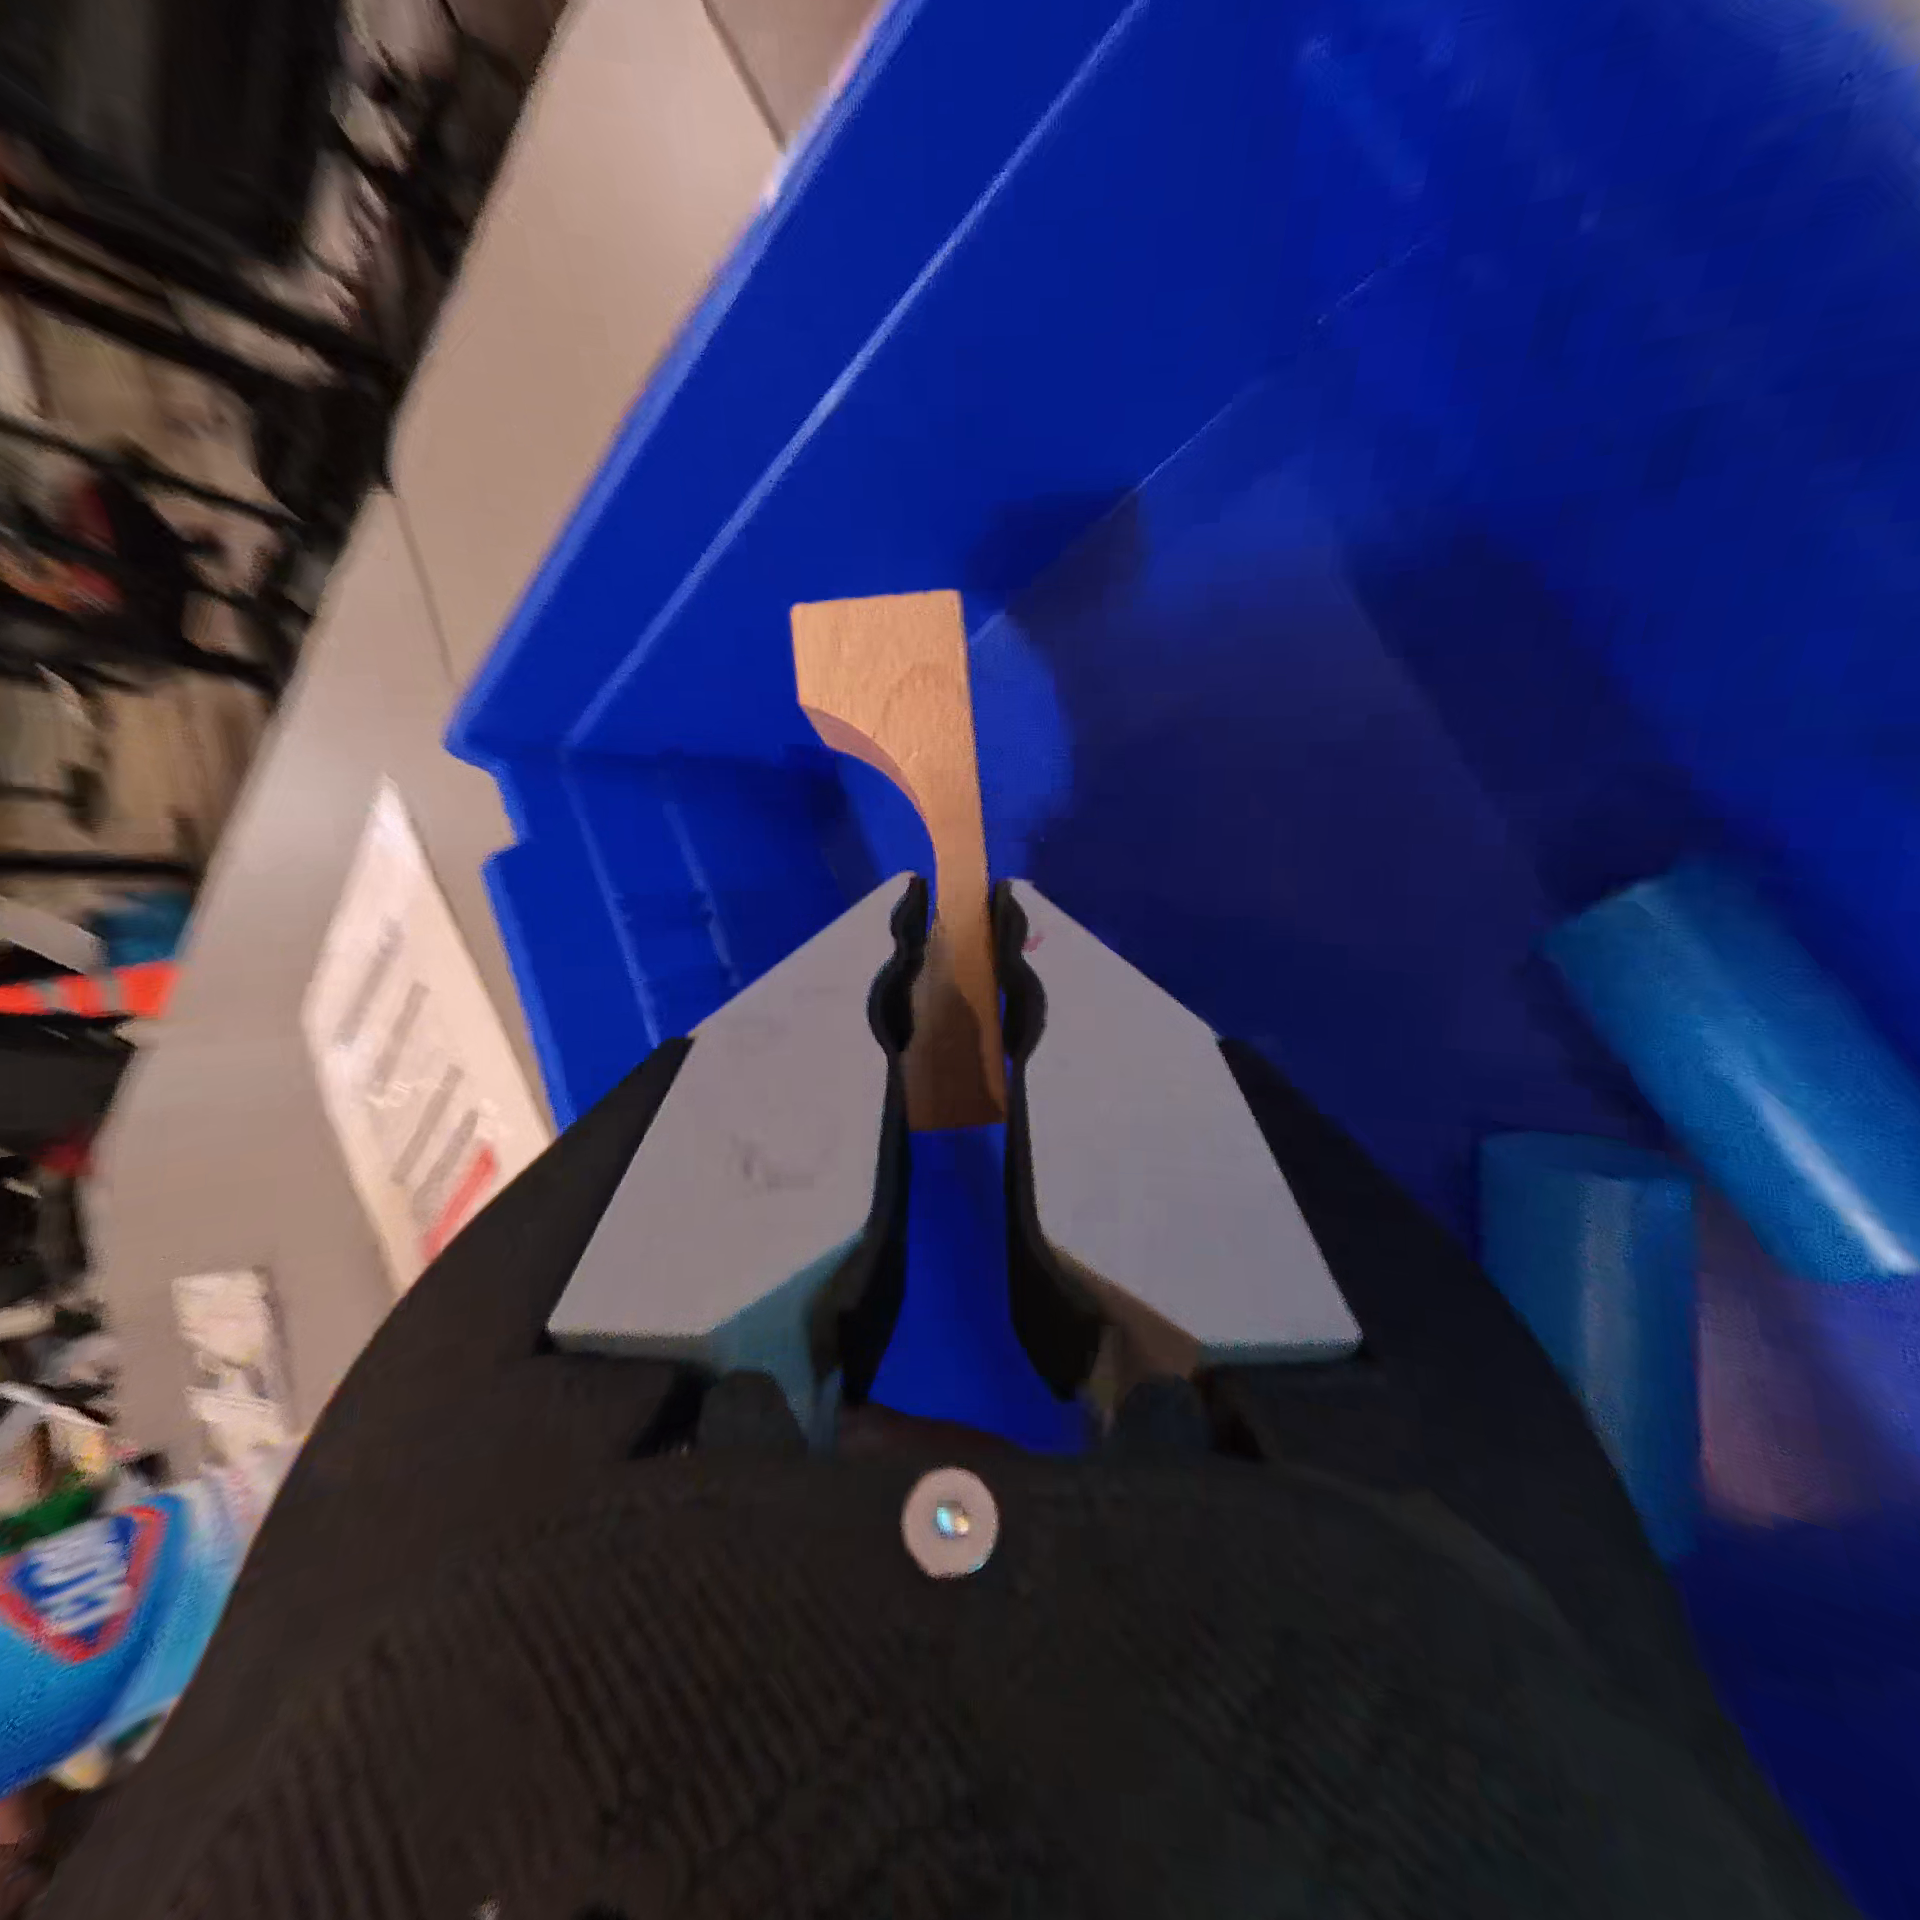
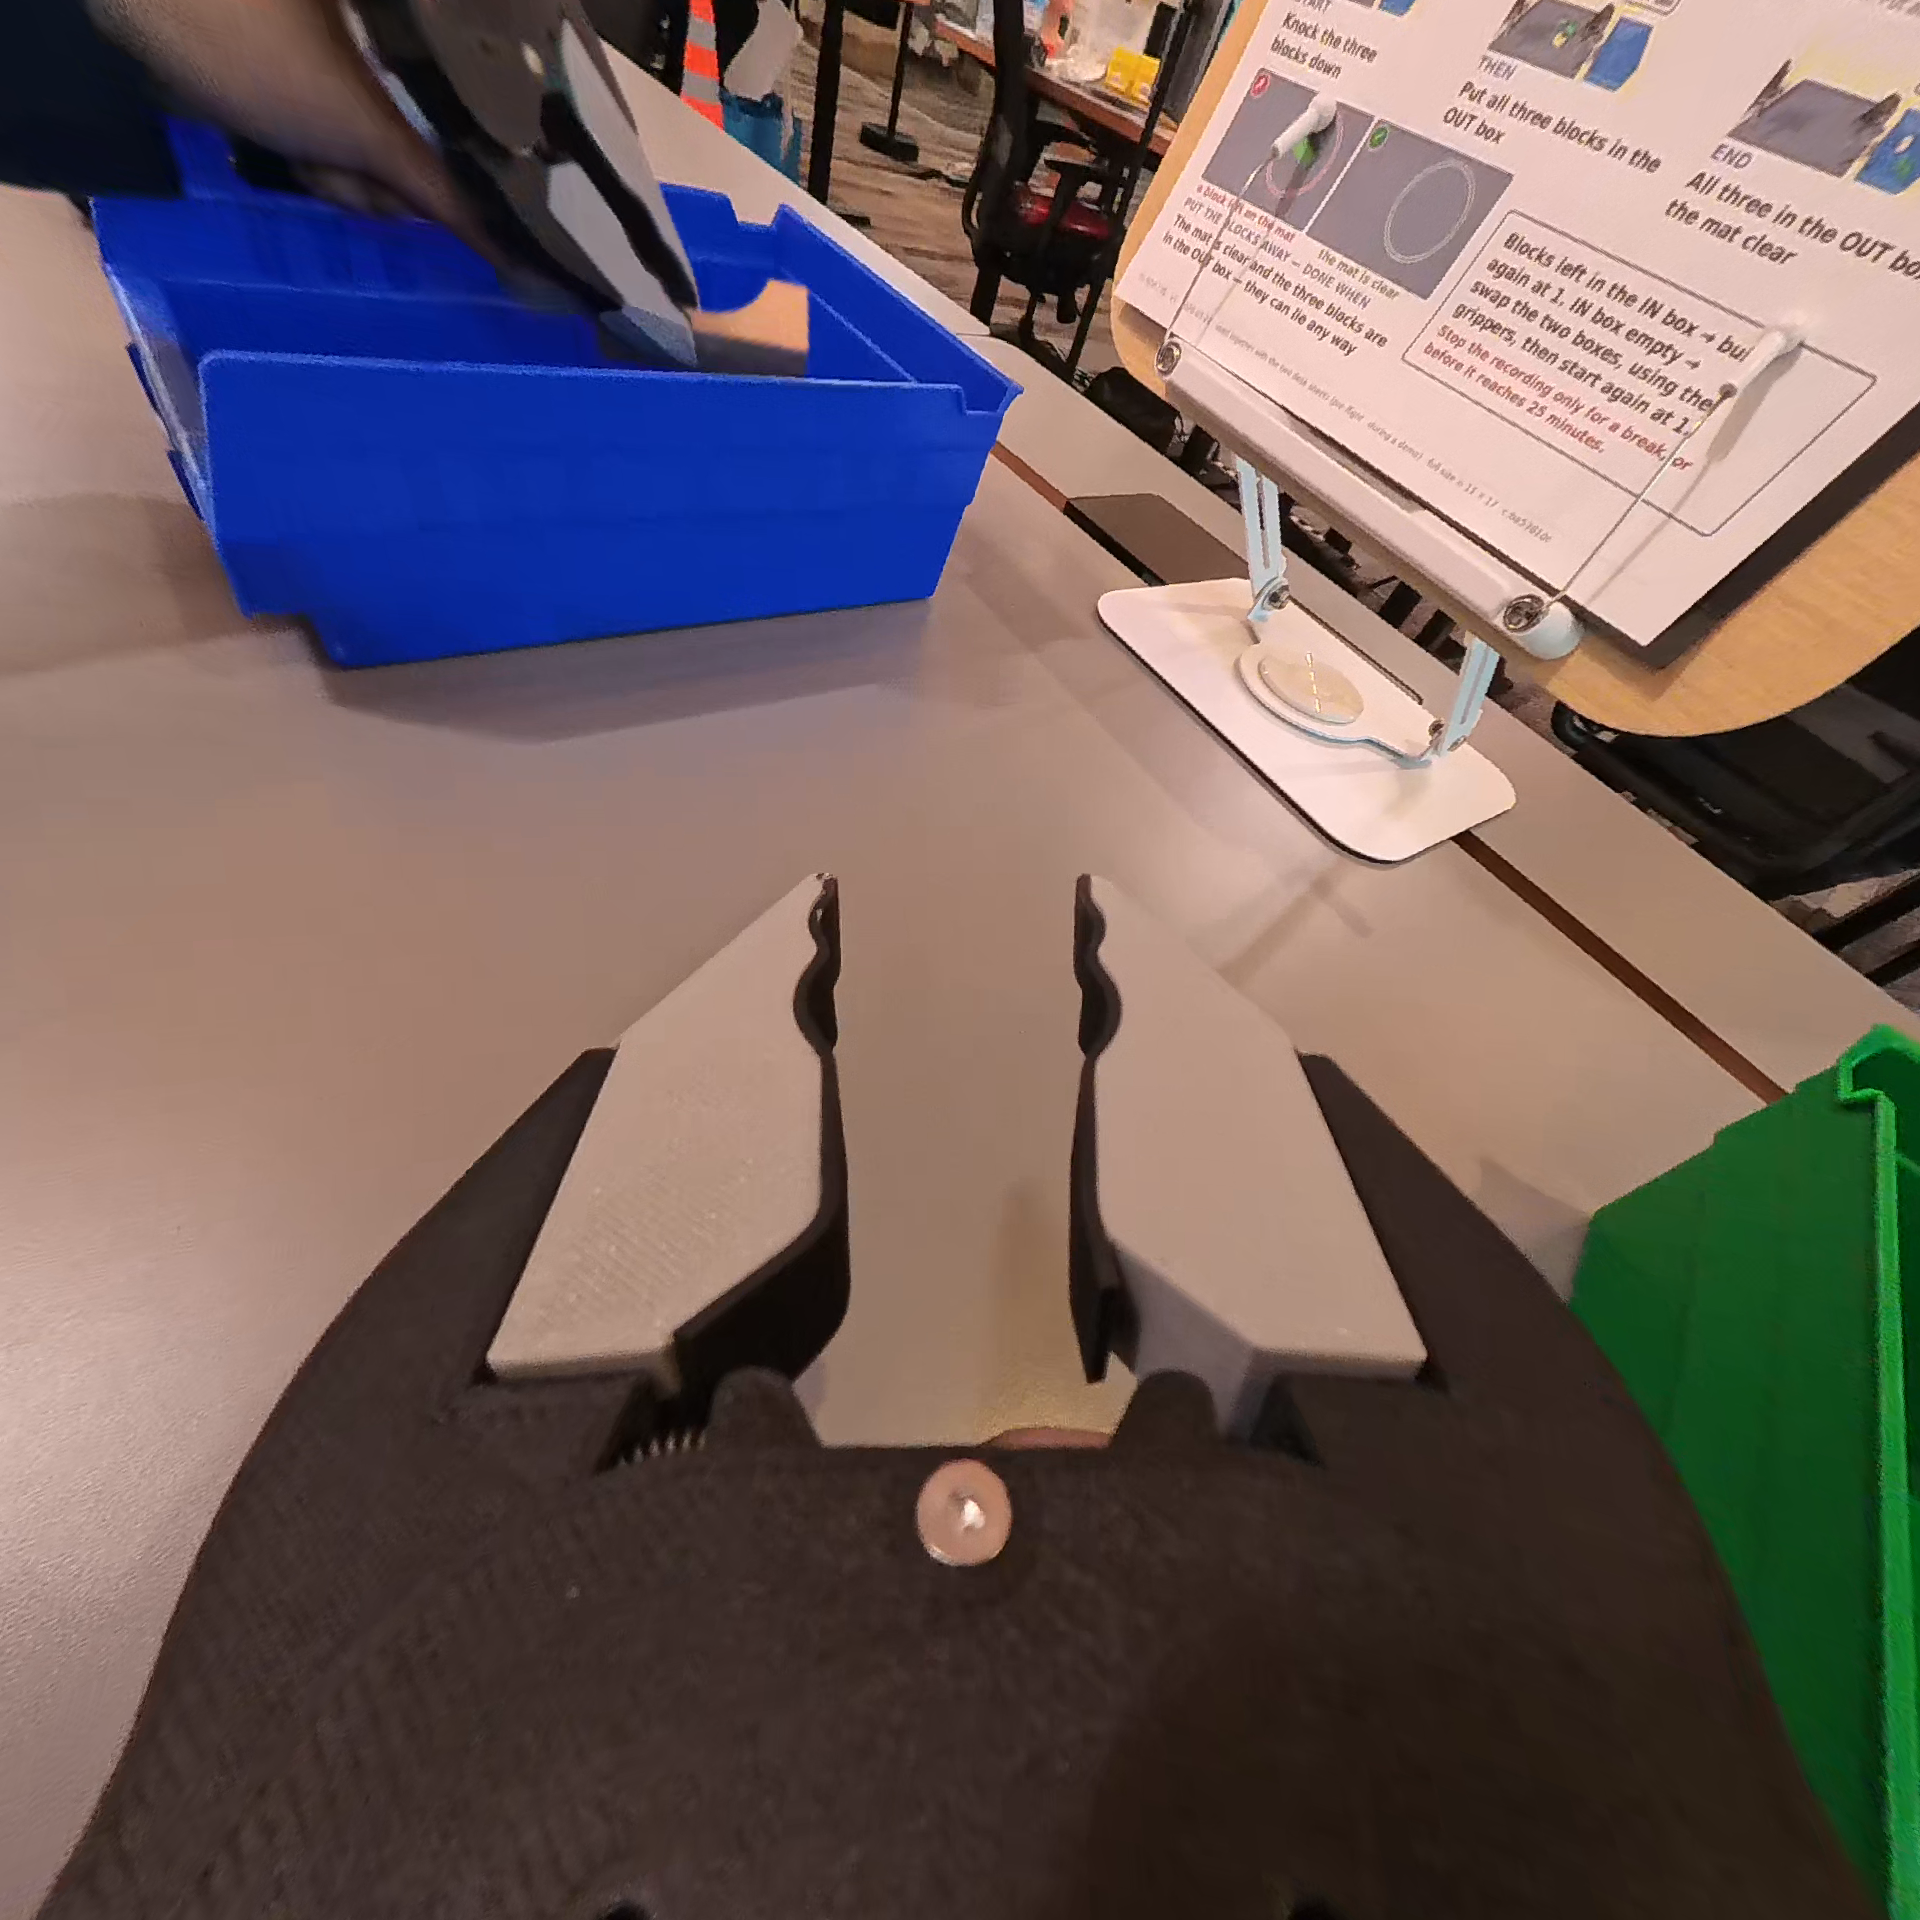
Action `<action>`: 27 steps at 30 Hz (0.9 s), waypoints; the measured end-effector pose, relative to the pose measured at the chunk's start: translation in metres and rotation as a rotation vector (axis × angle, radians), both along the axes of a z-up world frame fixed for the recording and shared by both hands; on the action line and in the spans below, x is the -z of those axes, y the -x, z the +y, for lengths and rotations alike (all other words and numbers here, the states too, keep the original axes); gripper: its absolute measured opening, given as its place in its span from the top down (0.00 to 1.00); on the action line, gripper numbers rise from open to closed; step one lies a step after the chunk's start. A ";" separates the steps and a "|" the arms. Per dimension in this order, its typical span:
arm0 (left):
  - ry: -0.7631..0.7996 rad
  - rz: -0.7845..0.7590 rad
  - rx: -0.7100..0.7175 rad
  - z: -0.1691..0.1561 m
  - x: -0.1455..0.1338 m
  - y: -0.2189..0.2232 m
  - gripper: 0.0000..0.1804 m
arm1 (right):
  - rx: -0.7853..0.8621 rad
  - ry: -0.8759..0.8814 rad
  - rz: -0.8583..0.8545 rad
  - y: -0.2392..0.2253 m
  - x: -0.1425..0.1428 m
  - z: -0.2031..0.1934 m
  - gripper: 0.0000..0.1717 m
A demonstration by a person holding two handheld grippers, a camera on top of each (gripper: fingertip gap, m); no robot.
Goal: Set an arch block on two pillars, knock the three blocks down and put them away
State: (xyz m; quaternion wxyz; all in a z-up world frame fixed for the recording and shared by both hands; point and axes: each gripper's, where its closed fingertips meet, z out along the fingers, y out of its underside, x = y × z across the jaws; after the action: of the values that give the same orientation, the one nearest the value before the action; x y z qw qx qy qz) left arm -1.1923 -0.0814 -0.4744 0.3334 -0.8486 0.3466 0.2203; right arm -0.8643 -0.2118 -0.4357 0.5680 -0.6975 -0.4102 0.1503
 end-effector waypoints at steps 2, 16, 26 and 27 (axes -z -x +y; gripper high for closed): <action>-0.129 0.067 0.083 -0.009 -0.024 -0.021 0.94 | -0.008 0.007 0.008 0.001 0.000 -0.001 0.75; -0.859 -0.041 0.875 -0.164 -0.088 -0.284 0.94 | -0.396 0.208 0.556 0.008 -0.066 -0.049 0.67; -0.923 -0.207 0.929 -0.172 -0.068 -0.324 0.94 | -0.324 0.201 0.459 0.009 -0.052 -0.040 0.82; -0.905 -0.230 0.918 -0.170 -0.065 -0.323 0.94 | -0.315 0.206 0.437 0.010 -0.048 -0.039 0.82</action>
State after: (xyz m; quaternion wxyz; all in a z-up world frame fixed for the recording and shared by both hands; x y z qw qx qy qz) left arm -0.8695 -0.2513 -0.4096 0.7526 -0.4085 0.5089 0.0877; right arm -0.8741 -0.2510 -0.3875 0.5387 -0.6302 -0.3641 0.4243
